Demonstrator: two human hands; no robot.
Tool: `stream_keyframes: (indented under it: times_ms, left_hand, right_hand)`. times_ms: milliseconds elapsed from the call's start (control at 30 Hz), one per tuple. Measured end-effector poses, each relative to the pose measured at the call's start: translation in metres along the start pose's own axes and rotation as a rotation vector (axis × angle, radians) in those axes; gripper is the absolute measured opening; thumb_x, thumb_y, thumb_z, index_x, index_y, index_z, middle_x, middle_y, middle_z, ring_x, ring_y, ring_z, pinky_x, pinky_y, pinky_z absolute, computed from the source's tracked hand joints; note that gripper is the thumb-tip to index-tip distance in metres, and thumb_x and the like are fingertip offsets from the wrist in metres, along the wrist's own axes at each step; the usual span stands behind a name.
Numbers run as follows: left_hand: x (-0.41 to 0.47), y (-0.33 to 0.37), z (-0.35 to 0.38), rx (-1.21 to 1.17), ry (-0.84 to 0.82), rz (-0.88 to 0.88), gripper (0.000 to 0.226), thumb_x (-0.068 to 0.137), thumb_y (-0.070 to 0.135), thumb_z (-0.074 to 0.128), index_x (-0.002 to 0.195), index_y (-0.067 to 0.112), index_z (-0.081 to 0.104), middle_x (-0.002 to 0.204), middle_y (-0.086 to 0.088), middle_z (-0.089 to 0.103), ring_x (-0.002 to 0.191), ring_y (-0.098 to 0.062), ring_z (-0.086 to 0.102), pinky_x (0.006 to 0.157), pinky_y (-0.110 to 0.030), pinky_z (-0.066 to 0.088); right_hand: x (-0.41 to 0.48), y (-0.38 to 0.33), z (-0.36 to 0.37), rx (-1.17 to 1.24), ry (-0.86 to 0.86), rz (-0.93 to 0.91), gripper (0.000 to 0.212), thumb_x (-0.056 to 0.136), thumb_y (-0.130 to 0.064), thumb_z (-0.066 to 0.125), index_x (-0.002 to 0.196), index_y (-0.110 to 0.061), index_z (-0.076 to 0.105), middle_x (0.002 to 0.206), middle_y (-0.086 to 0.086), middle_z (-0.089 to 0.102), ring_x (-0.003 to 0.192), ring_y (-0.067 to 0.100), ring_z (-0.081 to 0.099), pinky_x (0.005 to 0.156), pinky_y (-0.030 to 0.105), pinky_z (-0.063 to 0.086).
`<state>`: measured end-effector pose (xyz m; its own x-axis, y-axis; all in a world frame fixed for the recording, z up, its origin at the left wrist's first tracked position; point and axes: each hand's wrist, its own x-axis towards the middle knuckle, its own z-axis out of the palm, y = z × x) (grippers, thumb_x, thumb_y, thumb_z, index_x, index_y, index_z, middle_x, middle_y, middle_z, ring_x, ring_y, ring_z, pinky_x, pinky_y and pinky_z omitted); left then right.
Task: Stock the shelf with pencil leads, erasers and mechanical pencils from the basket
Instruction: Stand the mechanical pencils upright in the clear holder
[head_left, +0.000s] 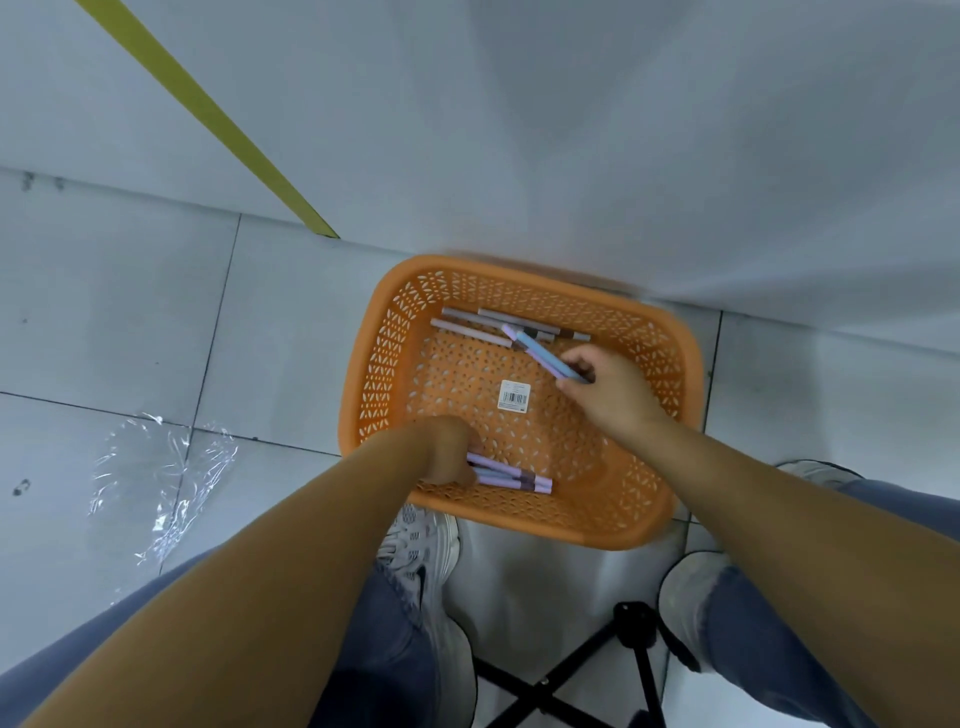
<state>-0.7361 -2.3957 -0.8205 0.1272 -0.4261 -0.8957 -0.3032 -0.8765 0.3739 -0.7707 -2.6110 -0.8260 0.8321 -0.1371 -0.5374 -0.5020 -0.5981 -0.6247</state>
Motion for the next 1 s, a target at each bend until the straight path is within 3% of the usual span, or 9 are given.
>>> stream_keyframes:
  times_ms: [100,267,400,500,633,733,800,900,1000]
  left_hand:
    - [0.0,-0.002,0.002,-0.03,-0.014,0.016,0.038,0.097,0.034,0.057,0.129,0.014,0.059,0.124,-0.007,0.059,0.108,-0.025,0.056,0.086,-0.032,0.044]
    - [-0.006,-0.011,0.001,-0.066,0.012,0.012,0.031,0.099,0.03,0.056,0.124,0.014,0.062,0.121,-0.008,0.062,0.105,-0.023,0.056,0.09,-0.032,0.044]
    - [-0.012,-0.023,-0.001,-0.16,0.044,0.003,0.03,0.1,0.032,0.055,0.121,0.014,0.065,0.118,-0.01,0.065,0.102,-0.023,0.057,0.088,-0.031,0.043]
    - [-0.016,-0.026,-0.003,-0.232,0.08,-0.011,0.034,0.1,0.034,0.054,0.124,0.013,0.064,0.121,-0.01,0.064,0.108,-0.026,0.057,0.09,-0.031,0.042]
    - [-0.015,-0.027,-0.003,-0.277,0.137,-0.012,0.032,0.101,0.032,0.053,0.124,0.013,0.064,0.122,-0.012,0.063,0.108,-0.026,0.056,0.087,-0.028,0.039]
    - [-0.014,-0.025,0.0,-0.287,0.13,-0.016,0.028,0.102,0.03,0.051,0.12,0.013,0.064,0.12,-0.012,0.063,0.108,-0.025,0.056,0.091,-0.031,0.041]
    - [-0.015,-0.025,-0.001,-0.307,0.137,-0.007,0.026,0.103,0.029,0.049,0.118,0.014,0.064,0.121,-0.011,0.063,0.11,-0.026,0.057,0.096,-0.032,0.041]
    - [-0.018,-0.027,-0.004,-0.337,0.146,-0.008,0.017,0.104,0.026,0.045,0.107,0.018,0.06,0.118,-0.01,0.063,0.098,-0.021,0.054,0.088,-0.029,0.039]
    - [-0.023,-0.031,-0.009,-0.432,0.186,-0.035,0.022,0.105,0.03,0.044,0.117,0.018,0.058,0.095,-0.001,0.062,0.078,-0.014,0.053,0.075,-0.029,0.04]
  right_hand:
    - [0.014,-0.018,0.006,-0.104,0.06,-0.067,0.026,0.09,-0.015,0.064,0.116,-0.018,0.064,0.111,-0.001,0.063,0.095,0.017,0.058,0.074,0.025,0.039]
    - [0.027,-0.022,0.017,-0.262,0.02,-0.017,0.056,0.089,-0.02,0.067,0.14,-0.016,0.045,0.13,0.009,0.06,0.115,0.029,0.057,0.092,0.033,0.044]
    - [0.03,-0.017,0.021,-0.443,0.075,-0.039,0.043,0.087,-0.03,0.067,0.126,-0.021,0.052,0.118,0.008,0.063,0.104,0.03,0.059,0.089,0.039,0.046]
    - [0.029,-0.018,0.019,-0.59,0.102,-0.062,0.035,0.087,-0.039,0.065,0.117,-0.023,0.055,0.11,0.006,0.06,0.094,0.029,0.059,0.076,0.036,0.044]
    - [0.024,-0.014,0.018,-0.689,0.118,-0.108,0.037,0.083,-0.044,0.068,0.11,-0.02,0.062,0.113,0.006,0.053,0.103,0.028,0.051,0.079,0.036,0.043]
    - [0.022,-0.009,0.019,-0.689,0.055,-0.11,0.028,0.085,-0.04,0.066,0.102,-0.018,0.063,0.112,0.007,0.053,0.106,0.028,0.049,0.086,0.037,0.041]
    - [0.025,-0.006,0.021,-0.674,0.015,-0.135,0.018,0.088,-0.029,0.062,0.101,-0.017,0.062,0.11,0.007,0.058,0.102,0.028,0.053,0.08,0.031,0.037]
    - [0.027,-0.003,0.021,-0.618,-0.064,-0.134,0.014,0.091,-0.02,0.057,0.103,-0.012,0.059,0.109,0.01,0.06,0.099,0.028,0.056,0.072,0.029,0.032]
    - [0.023,-0.004,0.013,-0.503,-0.148,-0.095,0.014,0.095,-0.027,0.055,0.1,-0.014,0.055,0.103,0.01,0.059,0.085,0.023,0.05,0.069,0.031,0.034]
